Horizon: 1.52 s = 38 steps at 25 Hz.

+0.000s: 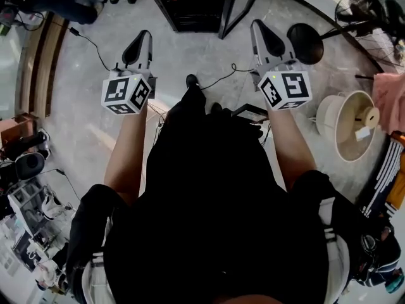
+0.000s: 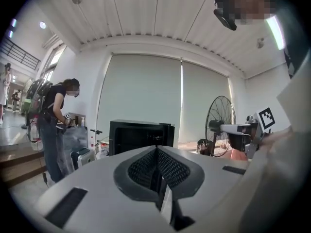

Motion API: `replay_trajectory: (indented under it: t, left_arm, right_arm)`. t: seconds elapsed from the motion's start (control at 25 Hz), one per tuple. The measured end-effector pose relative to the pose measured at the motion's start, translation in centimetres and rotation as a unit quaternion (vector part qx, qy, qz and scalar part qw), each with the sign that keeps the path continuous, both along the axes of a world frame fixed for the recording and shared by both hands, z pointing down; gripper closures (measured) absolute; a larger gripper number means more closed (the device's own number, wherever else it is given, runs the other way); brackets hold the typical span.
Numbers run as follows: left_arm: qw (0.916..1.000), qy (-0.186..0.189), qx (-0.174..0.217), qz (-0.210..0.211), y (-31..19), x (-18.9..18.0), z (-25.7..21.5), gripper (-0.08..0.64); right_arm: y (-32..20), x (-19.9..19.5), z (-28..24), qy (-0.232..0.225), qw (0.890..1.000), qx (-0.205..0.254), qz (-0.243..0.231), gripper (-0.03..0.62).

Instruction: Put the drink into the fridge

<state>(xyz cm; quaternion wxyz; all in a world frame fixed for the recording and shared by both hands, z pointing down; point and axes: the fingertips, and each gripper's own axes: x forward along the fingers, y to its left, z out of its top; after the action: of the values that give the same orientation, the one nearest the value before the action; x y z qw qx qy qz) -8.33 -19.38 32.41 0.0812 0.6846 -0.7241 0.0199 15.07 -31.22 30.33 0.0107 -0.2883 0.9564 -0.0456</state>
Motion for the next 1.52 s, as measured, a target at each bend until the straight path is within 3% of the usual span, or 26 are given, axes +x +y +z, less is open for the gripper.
replay_trajectory:
  t: [0.28,0.56,0.92,1.16,1.52]
  left_arm:
    - [0.9991,0.009,-0.001,-0.040,9.7,1.6,-0.5,0.537]
    - [0.9995,0.012,-0.001,-0.028,15.2,0.8,0.1,0.537]
    - [0.9996,0.023,0.003,-0.015,19.4,-1.7,0.8,0.537]
    - [0.9999,0.009,0.004,-0.006,24.2,-4.4,1.7,0.537]
    - [0.9994,0.034,-0.008,-0.009,28.5,-8.3,3.4,0.538]
  right_arm:
    - [6.7,2.4,1.1,0.015,1.000,-0.009,-0.009,0.571]
    - [12.3,1.4,3.8,0.029,0.998,-0.039,-0.031,0.571]
    - [15.7,-0.3,3.5,0.054,0.998,-0.024,-0.005,0.571]
    - [21.2,-3.8,3.3,0.060,0.998,-0.013,0.014,0.571]
    - [25.9,-6.5,4.8,0.079,0.995,-0.024,0.055,0.571]
